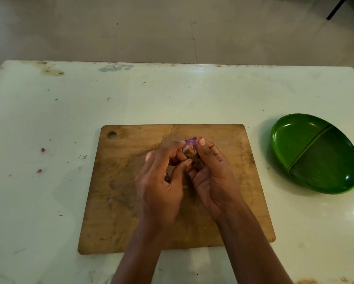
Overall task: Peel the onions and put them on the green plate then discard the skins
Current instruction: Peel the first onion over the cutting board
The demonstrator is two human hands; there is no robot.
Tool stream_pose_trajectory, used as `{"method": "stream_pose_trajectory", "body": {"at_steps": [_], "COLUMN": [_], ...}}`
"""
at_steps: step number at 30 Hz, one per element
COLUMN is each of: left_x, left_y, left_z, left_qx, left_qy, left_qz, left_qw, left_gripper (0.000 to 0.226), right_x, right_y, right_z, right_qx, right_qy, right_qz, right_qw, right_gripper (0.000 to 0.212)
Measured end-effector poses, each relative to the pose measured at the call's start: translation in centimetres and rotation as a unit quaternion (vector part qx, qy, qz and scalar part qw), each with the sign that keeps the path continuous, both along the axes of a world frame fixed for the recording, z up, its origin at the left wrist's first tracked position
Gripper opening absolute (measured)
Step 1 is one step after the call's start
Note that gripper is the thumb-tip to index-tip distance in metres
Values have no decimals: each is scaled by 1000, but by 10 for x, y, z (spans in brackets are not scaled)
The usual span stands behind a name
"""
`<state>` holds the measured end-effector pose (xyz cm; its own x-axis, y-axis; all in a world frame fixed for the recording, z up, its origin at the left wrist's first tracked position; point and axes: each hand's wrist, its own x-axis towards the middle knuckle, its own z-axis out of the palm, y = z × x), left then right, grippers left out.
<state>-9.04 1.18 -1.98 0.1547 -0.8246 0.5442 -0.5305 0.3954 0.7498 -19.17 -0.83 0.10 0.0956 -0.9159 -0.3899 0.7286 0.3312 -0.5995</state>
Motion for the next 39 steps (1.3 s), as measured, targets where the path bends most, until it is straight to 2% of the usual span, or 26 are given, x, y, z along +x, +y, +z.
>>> {"method": "stream_pose_trajectory", "body": {"at_steps": [4,10,21,27,31,36,39], "left_x": [-1,-5,-4,-7,-6,0,2], "left_y": [-1,-1,0,0,2,0,0], "left_z": [0,5,1,2,1,-2,-5], "left_qx": [-9,-19,-20,-12,-13,-28,-20], "left_qy": [-13,16,3,-16,-16,13,-14], "left_qz": [10,-15,-4,-25,-18,-1,8], "left_qw": [1000,1000,1000,999,1000,1000,1000], "left_gripper": [37,49,47,37,31,29,24], "right_x": [0,-2,-1,-3,-5,-7,-7], "right_y": [0,-1,-1,-1,-1,-2,-2], "right_z": [0,0,0,1,-1,3,4], "right_qx": [-4,-9,-8,-7,26,53,63], "right_qy": [5,-7,5,-7,-12,-24,-22], "right_qz": [3,-3,-1,-7,-28,-68,-70], "right_qw": [1000,1000,1000,1000,999,996,995], "right_gripper": [42,43,37,24,42,39,52]}}
